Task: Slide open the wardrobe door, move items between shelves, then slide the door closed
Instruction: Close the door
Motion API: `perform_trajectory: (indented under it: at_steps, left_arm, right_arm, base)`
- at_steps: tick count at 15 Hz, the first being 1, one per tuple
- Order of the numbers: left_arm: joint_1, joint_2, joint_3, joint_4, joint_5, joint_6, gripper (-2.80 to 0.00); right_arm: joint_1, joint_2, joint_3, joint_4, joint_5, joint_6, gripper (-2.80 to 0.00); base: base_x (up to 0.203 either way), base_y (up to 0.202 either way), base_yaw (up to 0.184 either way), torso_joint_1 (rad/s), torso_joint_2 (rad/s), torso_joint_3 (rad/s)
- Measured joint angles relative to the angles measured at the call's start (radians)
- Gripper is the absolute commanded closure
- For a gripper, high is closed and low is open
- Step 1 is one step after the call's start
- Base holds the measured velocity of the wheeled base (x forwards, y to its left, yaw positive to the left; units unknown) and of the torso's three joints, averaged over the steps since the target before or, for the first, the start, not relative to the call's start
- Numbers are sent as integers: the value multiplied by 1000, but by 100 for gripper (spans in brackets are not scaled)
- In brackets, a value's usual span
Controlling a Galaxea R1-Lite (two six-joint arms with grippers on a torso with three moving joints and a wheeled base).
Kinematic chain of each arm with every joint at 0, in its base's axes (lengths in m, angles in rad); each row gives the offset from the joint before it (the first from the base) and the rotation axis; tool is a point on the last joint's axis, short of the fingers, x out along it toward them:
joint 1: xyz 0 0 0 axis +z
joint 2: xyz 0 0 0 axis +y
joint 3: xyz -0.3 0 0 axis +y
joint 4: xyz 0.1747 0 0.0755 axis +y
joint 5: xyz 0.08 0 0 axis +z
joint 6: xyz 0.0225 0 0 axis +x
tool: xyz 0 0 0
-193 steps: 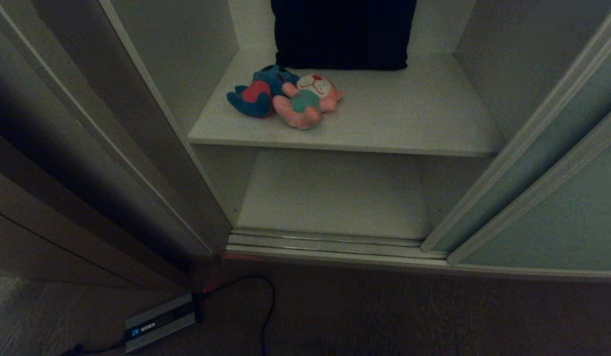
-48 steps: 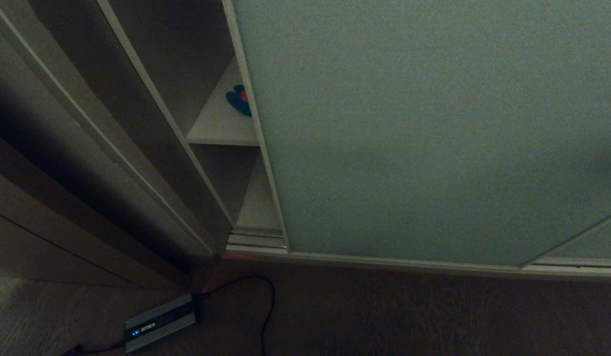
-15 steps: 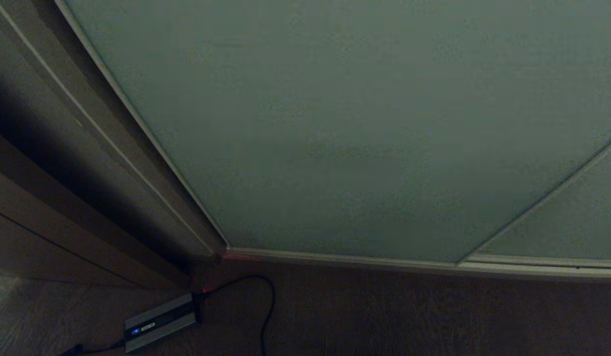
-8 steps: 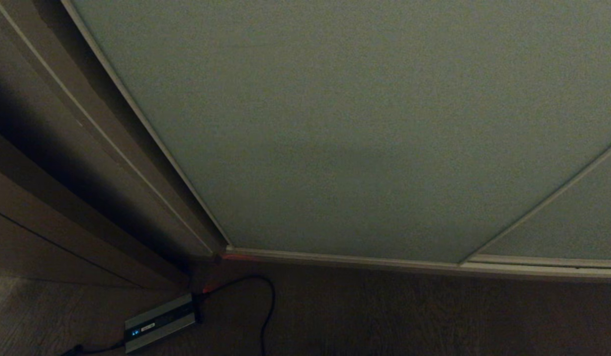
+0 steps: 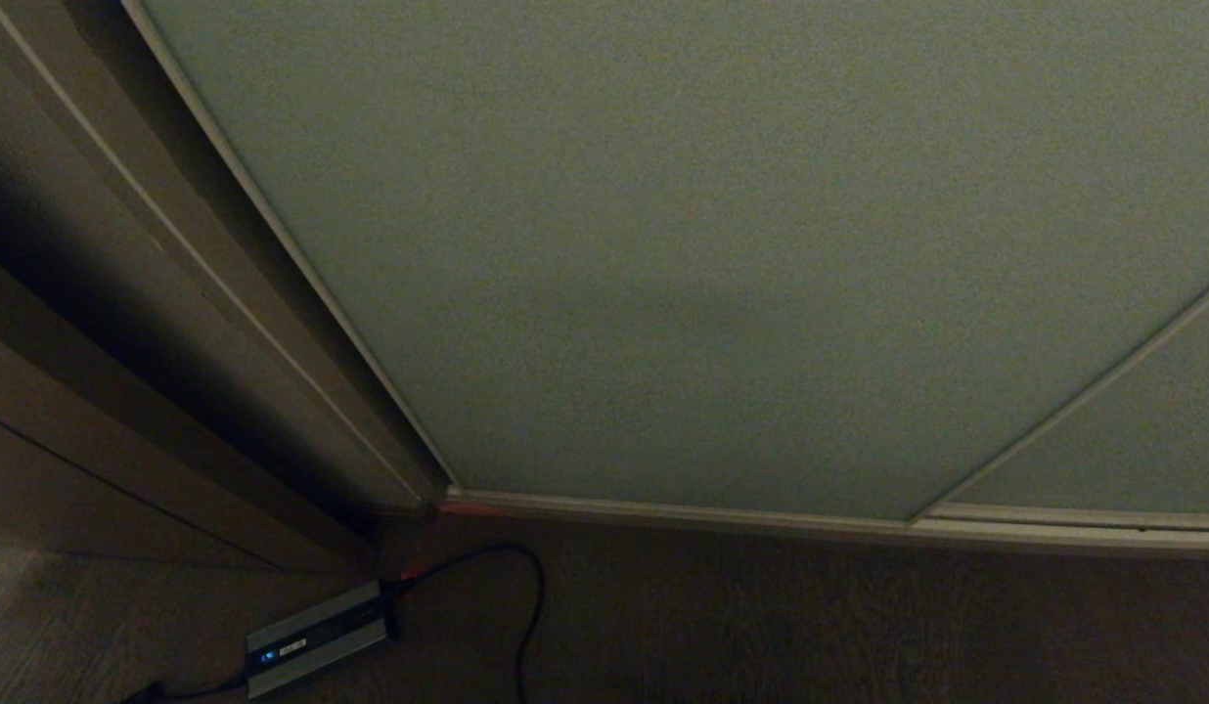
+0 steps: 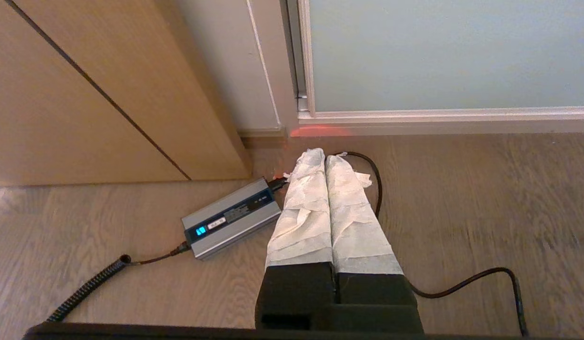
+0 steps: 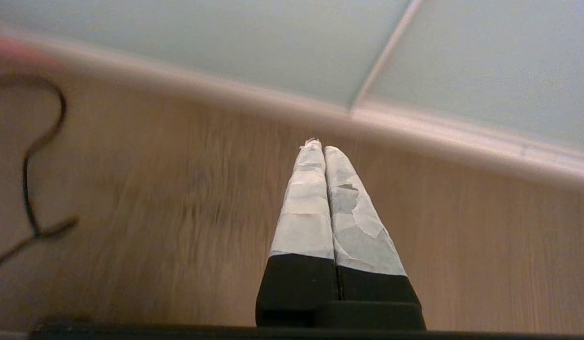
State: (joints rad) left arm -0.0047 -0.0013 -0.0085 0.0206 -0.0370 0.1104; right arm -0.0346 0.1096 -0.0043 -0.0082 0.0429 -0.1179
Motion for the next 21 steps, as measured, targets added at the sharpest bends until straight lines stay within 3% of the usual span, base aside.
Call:
perform_trajectory:
  at_steps: [9, 12, 21]
  left_arm:
    - [0, 0, 0, 0, 0, -1, 0]
    - [0, 0, 0, 0, 0, 0, 0]
    - [0, 0, 0, 0, 0, 0, 0]
  right_arm:
    - [25, -111, 4, 20, -19, 44, 0]
    - [26, -113, 4, 17, -22, 98, 0]
    - [27, -112, 4, 16, -26, 108, 0]
  base:
    - [0, 0, 0, 0, 0, 0]
    - [0, 0, 0, 0, 0, 0]
    - [0, 0, 0, 0, 0, 0]
